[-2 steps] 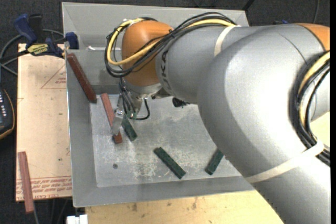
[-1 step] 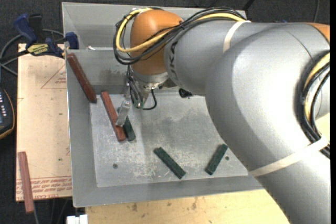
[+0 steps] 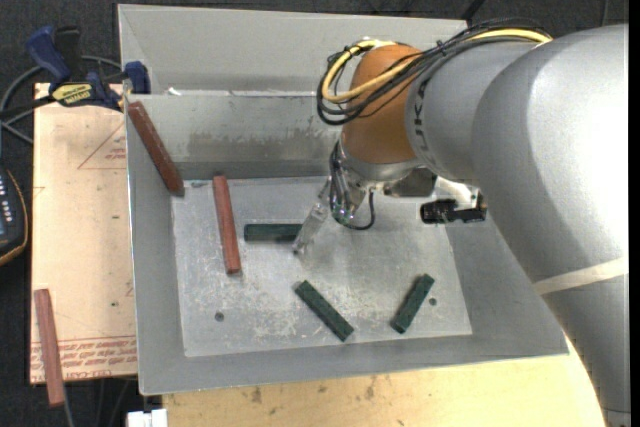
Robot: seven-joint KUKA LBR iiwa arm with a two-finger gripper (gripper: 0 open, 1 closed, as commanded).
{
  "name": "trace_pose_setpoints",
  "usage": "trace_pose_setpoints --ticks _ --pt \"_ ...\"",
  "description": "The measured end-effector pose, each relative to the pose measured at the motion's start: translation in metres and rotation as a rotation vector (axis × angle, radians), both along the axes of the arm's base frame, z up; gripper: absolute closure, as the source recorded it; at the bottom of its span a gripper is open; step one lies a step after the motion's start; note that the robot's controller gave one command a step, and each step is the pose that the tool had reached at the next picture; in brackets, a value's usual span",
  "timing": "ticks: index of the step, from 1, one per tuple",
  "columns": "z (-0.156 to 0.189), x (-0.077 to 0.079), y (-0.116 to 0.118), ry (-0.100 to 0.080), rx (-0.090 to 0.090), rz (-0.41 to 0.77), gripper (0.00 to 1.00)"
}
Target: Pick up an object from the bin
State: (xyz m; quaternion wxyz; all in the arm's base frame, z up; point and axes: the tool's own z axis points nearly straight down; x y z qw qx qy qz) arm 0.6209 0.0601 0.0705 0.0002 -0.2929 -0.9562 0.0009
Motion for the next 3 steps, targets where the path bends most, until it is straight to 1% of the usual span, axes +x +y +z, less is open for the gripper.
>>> trace_pose_setpoints --ticks 1,2,3 --pt "0.003 -0.005 0.051 -0.002 0.003 -0.263 0.00" --pt "0.003 -0.005 0.050 -0.003 0.002 -0.263 1.00" --pt "0.002 0.028 0.012 -0.008 0.002 -0.044 1.00"
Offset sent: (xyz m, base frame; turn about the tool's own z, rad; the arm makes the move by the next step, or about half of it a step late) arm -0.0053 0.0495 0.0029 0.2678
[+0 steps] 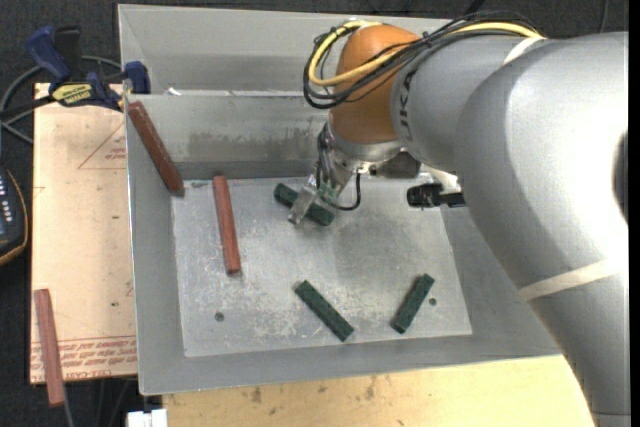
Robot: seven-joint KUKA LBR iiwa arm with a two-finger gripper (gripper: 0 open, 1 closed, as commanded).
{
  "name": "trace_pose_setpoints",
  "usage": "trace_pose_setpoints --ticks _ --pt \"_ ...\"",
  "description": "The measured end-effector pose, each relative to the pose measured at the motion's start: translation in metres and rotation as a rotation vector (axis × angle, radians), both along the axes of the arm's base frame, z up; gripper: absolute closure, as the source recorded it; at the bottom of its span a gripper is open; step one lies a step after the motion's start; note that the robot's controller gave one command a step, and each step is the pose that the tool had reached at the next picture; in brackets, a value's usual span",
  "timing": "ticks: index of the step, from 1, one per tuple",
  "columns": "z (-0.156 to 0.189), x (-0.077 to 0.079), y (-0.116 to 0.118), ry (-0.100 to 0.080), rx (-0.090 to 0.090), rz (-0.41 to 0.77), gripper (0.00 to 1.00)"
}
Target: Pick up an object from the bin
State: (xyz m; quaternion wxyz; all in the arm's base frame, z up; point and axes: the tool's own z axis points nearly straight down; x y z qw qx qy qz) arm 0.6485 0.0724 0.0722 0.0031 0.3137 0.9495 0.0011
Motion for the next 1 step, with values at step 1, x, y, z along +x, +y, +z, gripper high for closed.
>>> trace_pose_setpoints --ticks 1 --pt "0.1362 -0.0190 -0.0153 -0.003 0.000 0.001 1.00"
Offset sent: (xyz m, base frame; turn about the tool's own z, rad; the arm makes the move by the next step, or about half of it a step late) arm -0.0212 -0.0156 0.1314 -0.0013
